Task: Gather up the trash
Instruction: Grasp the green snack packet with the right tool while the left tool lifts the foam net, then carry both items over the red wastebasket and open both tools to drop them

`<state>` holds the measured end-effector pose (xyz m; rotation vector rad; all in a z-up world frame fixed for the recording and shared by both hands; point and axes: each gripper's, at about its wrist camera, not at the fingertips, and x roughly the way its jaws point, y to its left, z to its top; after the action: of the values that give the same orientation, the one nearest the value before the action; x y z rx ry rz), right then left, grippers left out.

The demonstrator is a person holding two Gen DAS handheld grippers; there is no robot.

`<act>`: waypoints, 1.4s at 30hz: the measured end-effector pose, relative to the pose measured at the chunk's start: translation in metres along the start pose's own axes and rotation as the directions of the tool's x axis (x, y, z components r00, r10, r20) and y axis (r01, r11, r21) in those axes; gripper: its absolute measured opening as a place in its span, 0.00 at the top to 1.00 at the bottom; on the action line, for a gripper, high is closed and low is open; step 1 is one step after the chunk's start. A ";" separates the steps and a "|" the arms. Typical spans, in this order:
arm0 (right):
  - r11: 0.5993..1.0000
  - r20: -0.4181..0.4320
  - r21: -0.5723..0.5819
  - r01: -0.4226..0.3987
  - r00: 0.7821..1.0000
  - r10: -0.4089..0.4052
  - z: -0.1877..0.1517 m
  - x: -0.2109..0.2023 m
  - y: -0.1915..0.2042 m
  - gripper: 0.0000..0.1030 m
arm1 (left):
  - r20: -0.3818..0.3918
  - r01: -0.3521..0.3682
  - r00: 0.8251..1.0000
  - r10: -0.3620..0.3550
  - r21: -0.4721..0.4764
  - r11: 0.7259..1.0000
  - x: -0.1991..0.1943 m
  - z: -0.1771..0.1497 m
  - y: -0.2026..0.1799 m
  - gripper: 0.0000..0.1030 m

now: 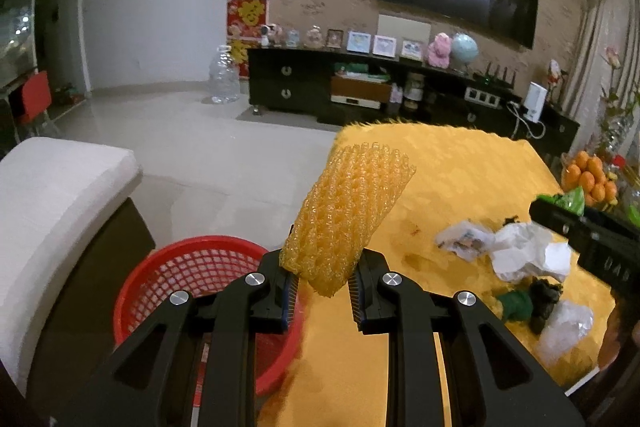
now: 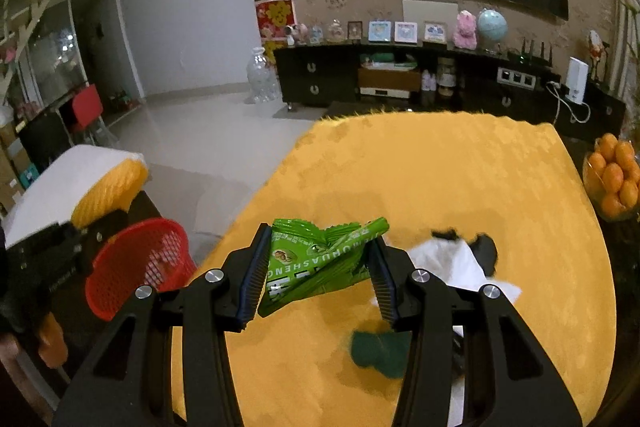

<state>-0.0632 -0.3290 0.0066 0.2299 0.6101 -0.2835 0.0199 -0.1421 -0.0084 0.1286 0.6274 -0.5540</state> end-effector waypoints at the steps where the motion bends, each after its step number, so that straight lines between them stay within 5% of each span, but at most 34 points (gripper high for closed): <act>1: 1.000 0.002 -0.005 -0.008 1.000 0.008 0.006 0.002 0.004 0.56 | 0.002 -0.009 1.000 0.009 -0.004 1.000 -0.001 0.001 0.003 0.80; 13: 0.990 0.046 -0.103 -0.091 0.994 0.096 0.061 0.028 0.049 0.56 | 0.037 -0.162 0.986 0.161 0.013 0.987 -0.020 0.035 0.049 0.80; 25: 0.973 -0.053 -0.137 -0.188 0.982 0.182 0.045 0.065 0.097 0.55 | -0.027 -0.244 0.970 0.243 -0.080 0.967 0.002 0.020 0.103 0.80; 34: 0.940 -0.137 -0.172 -0.295 0.952 0.273 0.028 0.083 0.149 0.55 | -0.083 -0.276 0.960 0.268 -0.107 0.955 0.012 0.007 0.127 0.80; 42: 0.922 -0.225 -0.162 -0.353 0.923 0.313 0.014 0.104 0.173 0.55 | -0.208 -0.289 0.941 0.268 -0.079 0.954 0.039 -0.013 0.138 0.80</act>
<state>0.0824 -0.1915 -0.0214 0.1651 0.7764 0.1349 0.1123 -0.0387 -0.0482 0.1677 0.8137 -0.2325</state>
